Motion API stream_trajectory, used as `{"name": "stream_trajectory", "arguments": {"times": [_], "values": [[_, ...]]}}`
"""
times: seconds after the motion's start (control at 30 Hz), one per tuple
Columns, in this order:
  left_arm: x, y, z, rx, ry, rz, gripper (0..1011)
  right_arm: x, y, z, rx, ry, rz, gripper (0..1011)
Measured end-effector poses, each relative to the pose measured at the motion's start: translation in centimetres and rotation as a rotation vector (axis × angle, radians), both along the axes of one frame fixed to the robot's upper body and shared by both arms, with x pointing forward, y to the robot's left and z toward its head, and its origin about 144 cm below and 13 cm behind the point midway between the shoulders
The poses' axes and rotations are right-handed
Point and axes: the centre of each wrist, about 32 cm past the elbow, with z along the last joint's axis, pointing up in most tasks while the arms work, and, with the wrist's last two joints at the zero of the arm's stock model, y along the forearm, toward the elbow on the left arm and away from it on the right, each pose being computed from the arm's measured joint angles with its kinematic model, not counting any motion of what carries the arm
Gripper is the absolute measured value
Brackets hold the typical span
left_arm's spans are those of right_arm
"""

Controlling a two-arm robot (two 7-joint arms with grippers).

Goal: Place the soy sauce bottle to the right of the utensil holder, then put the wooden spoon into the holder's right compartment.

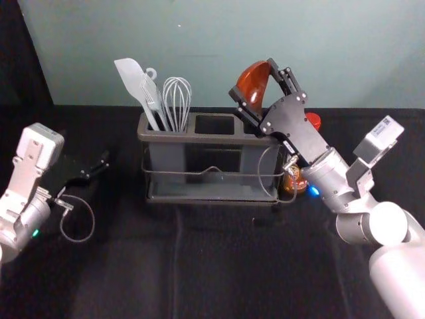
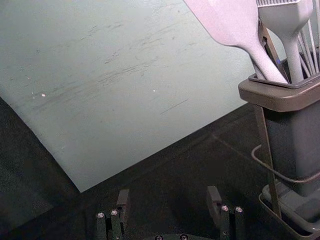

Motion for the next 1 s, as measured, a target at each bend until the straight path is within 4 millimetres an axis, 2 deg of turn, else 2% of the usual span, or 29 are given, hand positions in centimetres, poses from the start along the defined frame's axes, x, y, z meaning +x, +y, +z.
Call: {"name": "stream_trajectory", "arguments": {"times": [0.7, 0.77, 0.9, 1.0], "values": [[0.00, 0.00, 0.00, 0.000, 0.000, 0.000, 1000, -0.09, -0.24, -0.70, -0.015, 0.012, -0.003, 840], [0.00, 0.00, 0.00, 0.000, 0.000, 0.000, 1000, -0.10, -0.22, -0.78, -0.014, 0.012, -0.004, 862], [0.00, 0.00, 0.00, 0.000, 0.000, 0.000, 1000, -0.09, -0.15, -0.91, -0.006, 0.011, -0.004, 984], [0.00, 0.00, 0.00, 0.000, 0.000, 0.000, 1000, -0.07, -0.06, -0.82, -0.002, 0.005, -0.005, 1004]]}}
